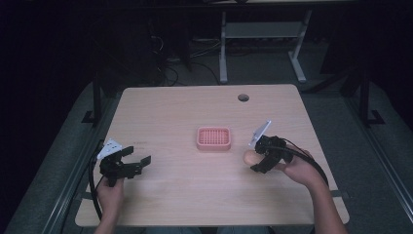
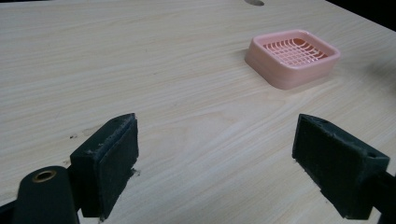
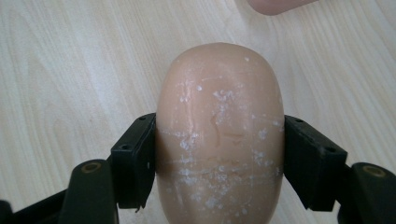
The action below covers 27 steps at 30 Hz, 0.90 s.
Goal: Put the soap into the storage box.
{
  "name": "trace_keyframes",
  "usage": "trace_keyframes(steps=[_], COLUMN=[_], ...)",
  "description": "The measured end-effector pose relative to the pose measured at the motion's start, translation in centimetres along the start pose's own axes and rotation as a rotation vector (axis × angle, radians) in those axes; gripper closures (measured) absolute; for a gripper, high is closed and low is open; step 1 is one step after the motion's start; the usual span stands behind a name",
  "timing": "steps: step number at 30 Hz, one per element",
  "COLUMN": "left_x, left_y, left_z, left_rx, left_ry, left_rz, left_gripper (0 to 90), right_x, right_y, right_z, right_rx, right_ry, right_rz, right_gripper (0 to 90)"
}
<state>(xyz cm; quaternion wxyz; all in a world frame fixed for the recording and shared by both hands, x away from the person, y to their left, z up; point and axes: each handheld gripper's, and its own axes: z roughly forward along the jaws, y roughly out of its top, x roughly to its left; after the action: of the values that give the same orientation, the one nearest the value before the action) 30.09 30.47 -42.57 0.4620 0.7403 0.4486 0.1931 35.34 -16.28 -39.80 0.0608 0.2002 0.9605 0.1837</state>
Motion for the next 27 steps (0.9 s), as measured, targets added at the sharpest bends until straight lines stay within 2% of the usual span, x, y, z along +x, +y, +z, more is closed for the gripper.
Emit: trace_keyframes(steps=[13, 27], left_x=[0.1, 0.1], left_y=[0.0, 0.1], left_z=[0.3, 0.1], left_rx=[0.003, -0.003], left_ry=[0.003, 0.004], left_rz=[-0.002, -0.003], left_gripper=[14.2, 14.2], right_x=[-0.8, -1.1], right_y=[1.4, 3.0], right_z=[0.2, 0.5], right_rx=[-0.009, -0.012], right_ry=[0.015, 0.022], right_rz=[-0.022, -0.037], right_gripper=[31.9, 31.9])
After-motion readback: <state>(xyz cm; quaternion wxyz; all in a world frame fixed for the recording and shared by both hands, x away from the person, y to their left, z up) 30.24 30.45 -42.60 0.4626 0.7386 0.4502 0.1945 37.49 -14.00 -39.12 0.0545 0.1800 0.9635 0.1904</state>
